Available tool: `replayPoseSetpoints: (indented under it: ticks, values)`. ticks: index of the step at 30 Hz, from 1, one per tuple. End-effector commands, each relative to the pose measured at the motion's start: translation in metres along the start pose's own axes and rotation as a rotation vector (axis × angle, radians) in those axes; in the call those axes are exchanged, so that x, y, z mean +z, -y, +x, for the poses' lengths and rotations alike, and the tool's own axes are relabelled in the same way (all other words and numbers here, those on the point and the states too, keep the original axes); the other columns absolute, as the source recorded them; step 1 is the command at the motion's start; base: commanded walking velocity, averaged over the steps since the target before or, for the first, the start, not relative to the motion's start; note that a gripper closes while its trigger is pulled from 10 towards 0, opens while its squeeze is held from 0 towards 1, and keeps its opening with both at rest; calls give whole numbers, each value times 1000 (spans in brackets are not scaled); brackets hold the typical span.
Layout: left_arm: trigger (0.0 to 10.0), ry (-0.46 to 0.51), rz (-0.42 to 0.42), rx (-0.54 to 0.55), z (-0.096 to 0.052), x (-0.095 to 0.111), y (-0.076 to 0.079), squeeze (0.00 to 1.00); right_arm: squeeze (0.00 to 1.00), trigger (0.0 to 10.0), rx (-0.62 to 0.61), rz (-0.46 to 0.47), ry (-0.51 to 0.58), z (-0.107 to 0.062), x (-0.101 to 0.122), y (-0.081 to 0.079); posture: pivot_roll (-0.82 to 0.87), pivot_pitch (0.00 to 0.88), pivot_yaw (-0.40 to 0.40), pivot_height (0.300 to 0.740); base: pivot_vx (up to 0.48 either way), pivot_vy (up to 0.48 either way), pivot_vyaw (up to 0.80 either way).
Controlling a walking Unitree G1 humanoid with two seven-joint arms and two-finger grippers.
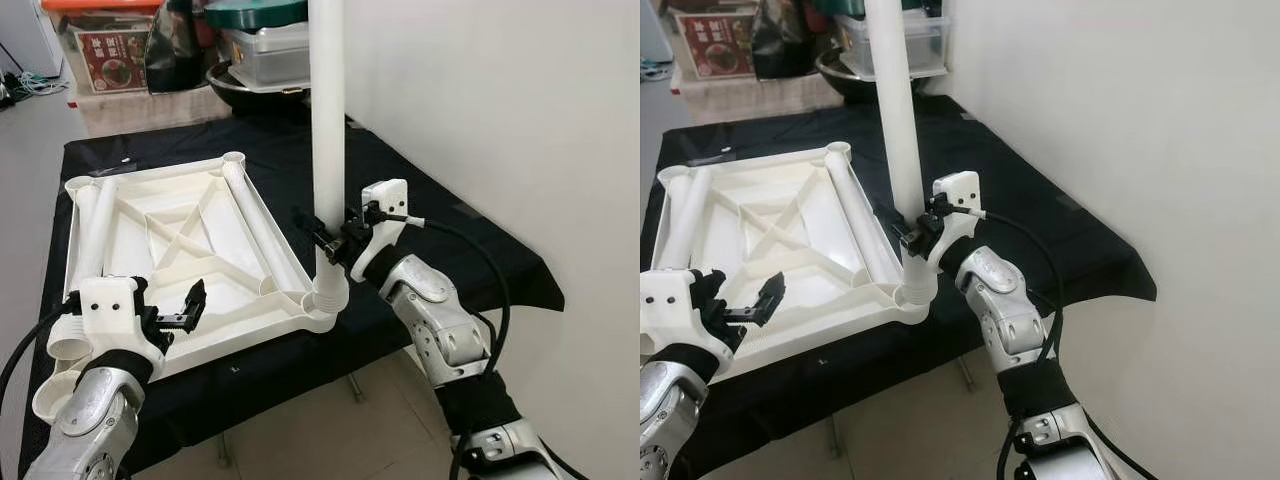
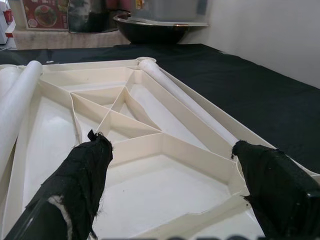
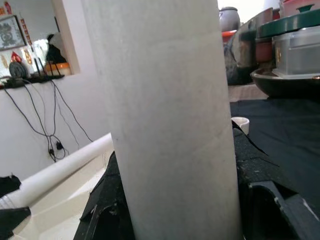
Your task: Building children table
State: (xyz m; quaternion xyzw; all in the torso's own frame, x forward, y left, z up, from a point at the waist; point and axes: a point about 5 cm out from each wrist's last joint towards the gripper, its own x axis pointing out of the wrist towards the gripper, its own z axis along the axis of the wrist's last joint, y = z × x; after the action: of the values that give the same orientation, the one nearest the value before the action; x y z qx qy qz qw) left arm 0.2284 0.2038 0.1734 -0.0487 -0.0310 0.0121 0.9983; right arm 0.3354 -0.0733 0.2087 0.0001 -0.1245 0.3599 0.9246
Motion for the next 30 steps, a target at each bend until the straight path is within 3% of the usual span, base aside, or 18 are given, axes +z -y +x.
replayPoseSetpoints:
  ticks: [1,5,12,25,30]
  values:
    - [10000,-21,16,7,-2,-2,-2,0,0,10000,17,-8,35,6,4,-3,98,0,-73,740,0,0,800]
    - [10000,-18,19,13,-2,-2,-3,0,0,10000,14,-6,40,6,2,-2,101,0,-75,740,0,0,738]
    - [10000,-21,18,15,-5,-2,-3,0,0,10000,-1,-2,25,5,-6,3,105,0,-74,740,0,0,0]
    - [10000,-24,23,9,-4,-2,-3,0,0,10000,43,-198,-17,-7,-25,8,107,0,-70,740,0,0,0]
    - [10000,-22,20,8,-4,-1,-2,0,0,10000,62,-209,-18,-7,-29,4,108,0,-71,740,0,0,0]
